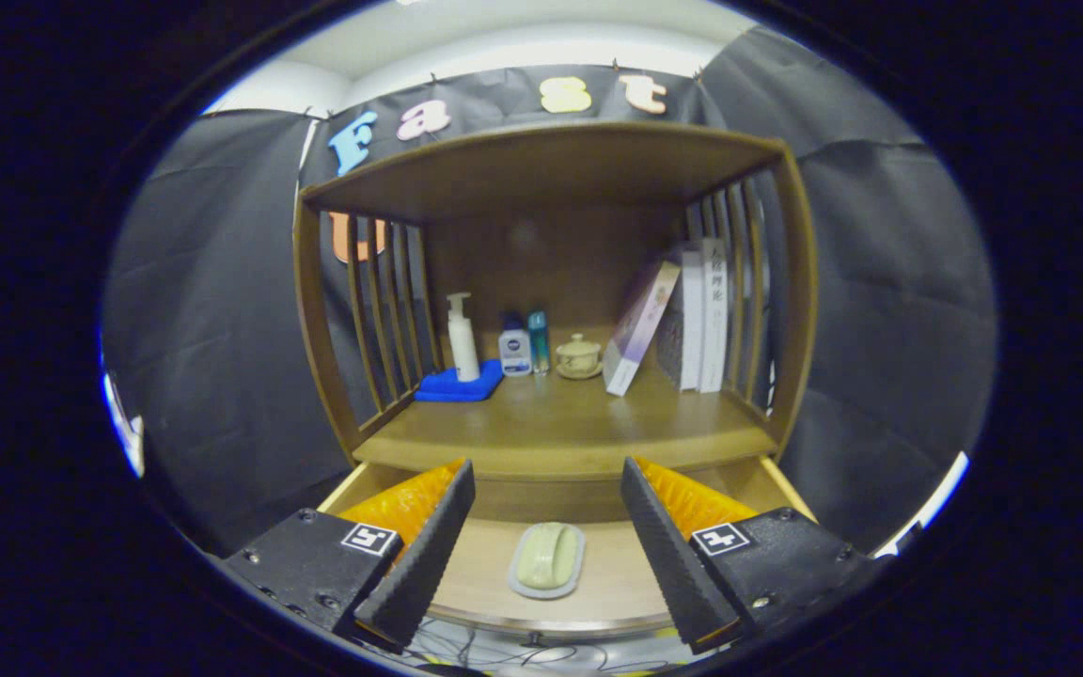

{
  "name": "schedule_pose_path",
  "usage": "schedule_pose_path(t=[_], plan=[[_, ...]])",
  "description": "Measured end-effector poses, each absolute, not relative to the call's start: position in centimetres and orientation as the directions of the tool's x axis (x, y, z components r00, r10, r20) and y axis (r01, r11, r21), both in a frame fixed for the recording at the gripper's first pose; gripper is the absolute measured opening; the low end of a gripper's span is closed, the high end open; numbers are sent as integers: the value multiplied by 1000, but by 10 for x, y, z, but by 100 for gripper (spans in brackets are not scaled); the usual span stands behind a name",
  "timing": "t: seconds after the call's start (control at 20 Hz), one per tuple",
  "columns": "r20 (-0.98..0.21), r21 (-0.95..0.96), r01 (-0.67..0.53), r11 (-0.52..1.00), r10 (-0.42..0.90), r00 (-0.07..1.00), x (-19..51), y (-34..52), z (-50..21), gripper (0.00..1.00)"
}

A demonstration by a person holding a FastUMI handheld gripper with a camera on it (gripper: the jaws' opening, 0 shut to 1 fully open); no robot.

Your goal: Pull open the drawer, take out the items inside it, and place them on the countertop above the cabinet.

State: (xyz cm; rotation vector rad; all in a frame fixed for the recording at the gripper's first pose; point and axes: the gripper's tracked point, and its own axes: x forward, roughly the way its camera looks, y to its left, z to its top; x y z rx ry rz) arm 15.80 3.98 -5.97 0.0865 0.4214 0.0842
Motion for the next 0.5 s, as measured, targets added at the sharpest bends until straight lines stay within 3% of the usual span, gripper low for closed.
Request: schedule_pose_path(t=[0.5], plan=[[-816,60,-29,998,66,575,206,47,-176,92]])
